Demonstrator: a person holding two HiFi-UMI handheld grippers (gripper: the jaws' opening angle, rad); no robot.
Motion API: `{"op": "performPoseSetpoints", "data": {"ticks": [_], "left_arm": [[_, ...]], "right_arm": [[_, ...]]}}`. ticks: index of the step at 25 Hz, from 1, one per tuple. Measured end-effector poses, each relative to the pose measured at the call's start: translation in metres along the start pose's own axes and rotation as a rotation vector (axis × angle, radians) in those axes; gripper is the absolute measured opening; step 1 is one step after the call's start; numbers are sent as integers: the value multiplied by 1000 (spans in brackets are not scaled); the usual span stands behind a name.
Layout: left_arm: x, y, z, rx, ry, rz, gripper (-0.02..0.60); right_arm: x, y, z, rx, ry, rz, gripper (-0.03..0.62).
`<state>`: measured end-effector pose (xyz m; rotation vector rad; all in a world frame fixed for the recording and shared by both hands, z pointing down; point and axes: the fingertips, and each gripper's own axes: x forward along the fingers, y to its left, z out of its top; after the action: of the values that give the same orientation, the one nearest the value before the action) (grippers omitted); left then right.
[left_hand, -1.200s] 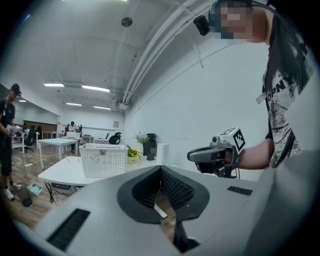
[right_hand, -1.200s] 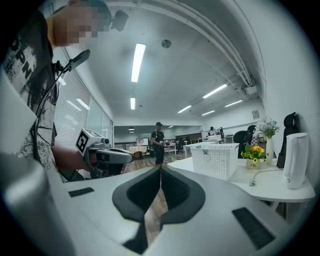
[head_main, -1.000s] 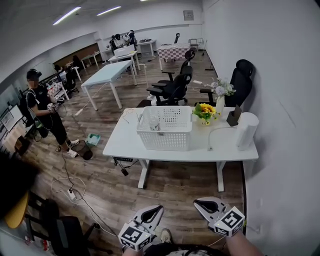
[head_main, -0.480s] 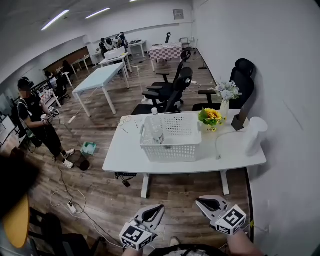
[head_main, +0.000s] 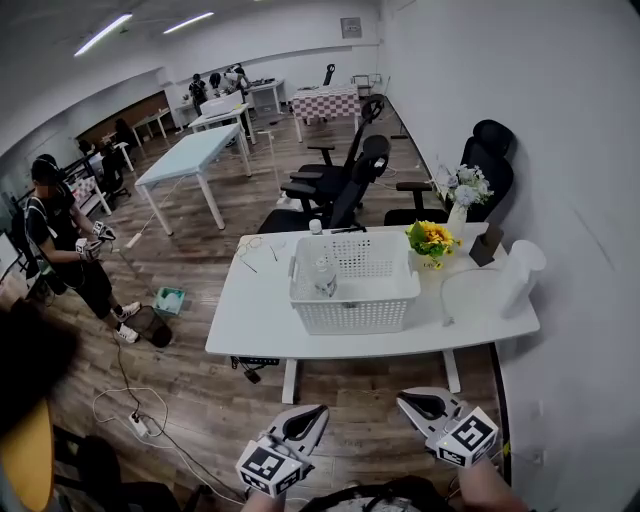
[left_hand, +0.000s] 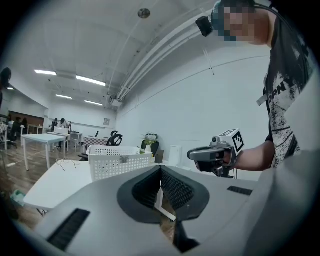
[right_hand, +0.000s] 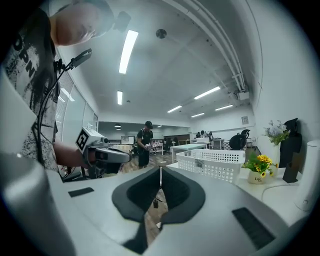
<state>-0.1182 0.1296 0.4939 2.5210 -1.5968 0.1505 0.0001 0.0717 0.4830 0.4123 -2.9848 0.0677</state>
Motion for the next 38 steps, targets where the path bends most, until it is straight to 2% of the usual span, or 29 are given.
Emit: {"op": "performPoseSetpoints", "data": {"ticks": [8,14,20,29,38], "left_arm": [[1,25,-3,4,-6,3,11],[15,39,-2,-1,7,14,11],[50,65,8,5,2,42,11],[110,108,48,15,-22,107,11],[163,136,70,39,-22,176,11]], "right_arm": [[18,0,3,-20,18,4,22],[32,-16,3,-23,31,19,23],[57,-54,8,-27,15,62,23],[92,-122,45,-55,-13,150,23],[116,-170,72,-94,-43,253,23]]}}
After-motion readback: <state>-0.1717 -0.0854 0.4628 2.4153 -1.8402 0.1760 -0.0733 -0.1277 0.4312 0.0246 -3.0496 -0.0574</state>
